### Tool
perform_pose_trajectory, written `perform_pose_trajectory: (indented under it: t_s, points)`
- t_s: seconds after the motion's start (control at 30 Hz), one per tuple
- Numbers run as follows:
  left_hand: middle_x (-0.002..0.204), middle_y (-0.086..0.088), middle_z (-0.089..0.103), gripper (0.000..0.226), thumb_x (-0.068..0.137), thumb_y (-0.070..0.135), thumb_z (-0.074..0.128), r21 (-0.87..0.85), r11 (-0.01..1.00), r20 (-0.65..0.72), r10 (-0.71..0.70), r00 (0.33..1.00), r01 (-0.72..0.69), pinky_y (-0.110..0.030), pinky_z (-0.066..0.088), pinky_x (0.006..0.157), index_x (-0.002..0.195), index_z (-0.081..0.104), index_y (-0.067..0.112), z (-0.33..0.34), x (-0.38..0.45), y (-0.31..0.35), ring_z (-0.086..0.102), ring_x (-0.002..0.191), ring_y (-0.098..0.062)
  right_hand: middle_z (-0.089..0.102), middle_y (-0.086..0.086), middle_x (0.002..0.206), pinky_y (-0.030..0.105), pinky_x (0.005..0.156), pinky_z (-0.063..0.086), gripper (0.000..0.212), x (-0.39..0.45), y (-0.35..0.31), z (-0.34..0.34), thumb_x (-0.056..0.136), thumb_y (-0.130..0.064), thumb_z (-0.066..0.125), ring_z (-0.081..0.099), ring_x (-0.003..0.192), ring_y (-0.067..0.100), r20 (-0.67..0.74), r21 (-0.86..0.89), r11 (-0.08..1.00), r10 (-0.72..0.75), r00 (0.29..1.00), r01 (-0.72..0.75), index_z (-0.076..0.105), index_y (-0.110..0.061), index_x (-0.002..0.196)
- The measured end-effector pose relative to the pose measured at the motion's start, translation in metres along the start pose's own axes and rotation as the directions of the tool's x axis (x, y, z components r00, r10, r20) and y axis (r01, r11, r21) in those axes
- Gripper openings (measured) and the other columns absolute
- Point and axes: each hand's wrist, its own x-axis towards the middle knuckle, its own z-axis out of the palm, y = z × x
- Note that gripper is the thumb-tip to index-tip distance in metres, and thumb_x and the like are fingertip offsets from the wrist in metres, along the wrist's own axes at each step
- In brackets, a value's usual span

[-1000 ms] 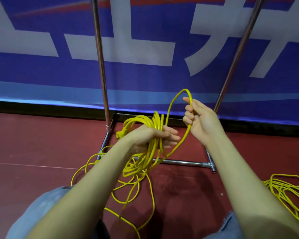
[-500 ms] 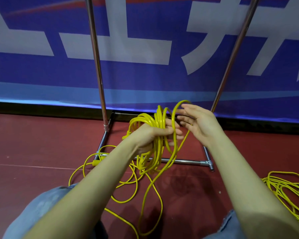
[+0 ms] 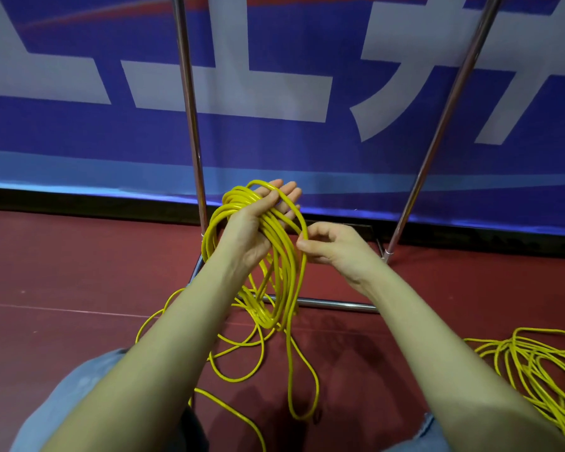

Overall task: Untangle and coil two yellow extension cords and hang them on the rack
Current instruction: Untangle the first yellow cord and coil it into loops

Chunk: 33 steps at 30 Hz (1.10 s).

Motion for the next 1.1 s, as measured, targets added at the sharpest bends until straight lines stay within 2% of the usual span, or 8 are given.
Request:
perform_pose_trajectory:
  t_s: [0.1, 0.2, 0.3, 0.43, 0.57, 0.8, 0.9, 1.1]
  points:
    - [0.091, -0.012, 0.073, 0.02, 0.099, 0.007, 0.037, -0.014, 0.999, 0.011, -0.039, 0.999, 0.039, -0.034, 0.056, 0.079, 0.107, 0.056, 0.005, -0.002, 0.0, 0.009, 0.071, 0.084, -0.022, 0.053, 0.003, 0.064, 0.021, 0.05, 0.049, 0.017, 0.0, -0.006, -0.001, 0.095, -0.005, 0.051, 0.053, 0.046, 0.007, -0.159, 0.062, 0.993, -0.089, 0.983, 0.1, 0.061, -0.015, 0.086]
    - [0.096, -0.015, 0.072, 0.022, 0.099, 0.011, 0.037, 0.063, 0.994, 0.042, -0.09, 0.995, 0.087, -0.036, 0.056, 0.08, 0.106, 0.056, 0.003, -0.004, -0.001, 0.017, 0.071, 0.088, -0.025, 0.037, 0.001, 0.056, 0.016, 0.036, 0.026, 0.023, 0.001, -0.012, -0.011, 0.1, -0.012, 0.042, 0.03, 0.037, 0.003, -0.253, 0.02, 0.983, -0.171, 0.952, 0.182, 0.063, -0.02, 0.096]
    - [0.105, -0.013, 0.07, 0.026, 0.1, 0.016, 0.035, 0.164, 0.978, 0.079, -0.146, 0.986, 0.132, -0.038, 0.052, 0.089, 0.107, 0.058, 0.004, -0.004, -0.001, 0.014, 0.068, 0.098, -0.024, 0.03, -0.001, 0.052, 0.011, 0.037, 0.021, 0.023, -0.001, -0.014, -0.011, 0.1, -0.01, 0.04, 0.026, 0.035, 0.0, -0.202, -0.121, 0.972, -0.223, 0.954, 0.202, 0.062, -0.017, 0.096]
    - [0.1, -0.012, 0.072, 0.025, 0.1, 0.016, 0.037, 0.086, 0.991, 0.056, -0.112, 0.992, 0.107, -0.037, 0.053, 0.088, 0.103, 0.058, 0.005, -0.001, -0.001, 0.007, 0.07, 0.093, -0.023, 0.04, -0.011, 0.04, 0.011, 0.039, 0.031, 0.02, -0.002, -0.015, -0.009, 0.098, -0.006, 0.045, 0.036, 0.034, 0.0, -0.113, -0.282, 0.942, -0.222, 0.968, 0.183, 0.065, -0.002, 0.099]
    - [0.086, -0.012, 0.073, 0.019, 0.1, 0.011, 0.037, -0.023, 0.997, -0.008, -0.075, 0.997, 0.075, -0.037, 0.053, 0.084, 0.091, 0.053, 0.006, 0.001, -0.002, 0.007, 0.072, 0.08, -0.022, 0.046, -0.002, 0.052, 0.013, 0.038, 0.027, 0.011, -0.002, -0.011, -0.009, 0.094, -0.008, 0.054, 0.033, 0.034, 0.001, -0.07, -0.21, 0.965, -0.175, 0.982, 0.157, 0.063, -0.014, 0.094]
    - [0.072, -0.008, 0.071, 0.019, 0.099, 0.011, 0.042, -0.1, 0.995, -0.08, 0.009, 0.997, -0.017, -0.035, 0.058, 0.074, 0.085, 0.054, 0.007, 0.004, 0.001, 0.004, 0.072, 0.072, -0.019, 0.049, -0.011, 0.04, 0.014, 0.039, 0.036, 0.012, -0.002, 0.0, -0.007, 0.097, -0.017, 0.05, 0.042, 0.036, 0.0, 0.015, -0.298, 0.949, -0.104, 0.995, 0.103, 0.062, -0.021, 0.098]
    - [0.067, -0.003, 0.067, 0.016, 0.098, 0.01, 0.044, -0.099, 0.992, -0.044, 0.071, 0.997, -0.075, -0.032, 0.058, 0.076, 0.086, 0.055, 0.009, 0.004, 0.0, 0.004, 0.07, 0.07, -0.018, 0.06, -0.008, 0.063, 0.012, 0.039, 0.032, 0.015, 0.0, -0.001, -0.001, 0.099, -0.013, 0.045, 0.04, 0.038, 0.001, 0.066, -0.271, 0.953, -0.121, 0.99, 0.134, 0.06, -0.017, 0.094]
    - [0.065, 0.0, 0.063, 0.018, 0.096, 0.002, 0.04, -0.065, 0.984, 0.022, 0.169, 0.985, -0.167, -0.032, 0.054, 0.081, 0.098, 0.055, 0.012, 0.005, -0.003, 0.006, 0.066, 0.067, -0.016, 0.042, 0.003, 0.054, 0.013, 0.042, 0.032, 0.023, 0.006, 0.009, 0.001, 0.101, -0.019, 0.042, 0.037, 0.039, 0.002, 0.153, -0.27, 0.96, -0.029, 0.988, 0.07, 0.058, -0.021, 0.085]
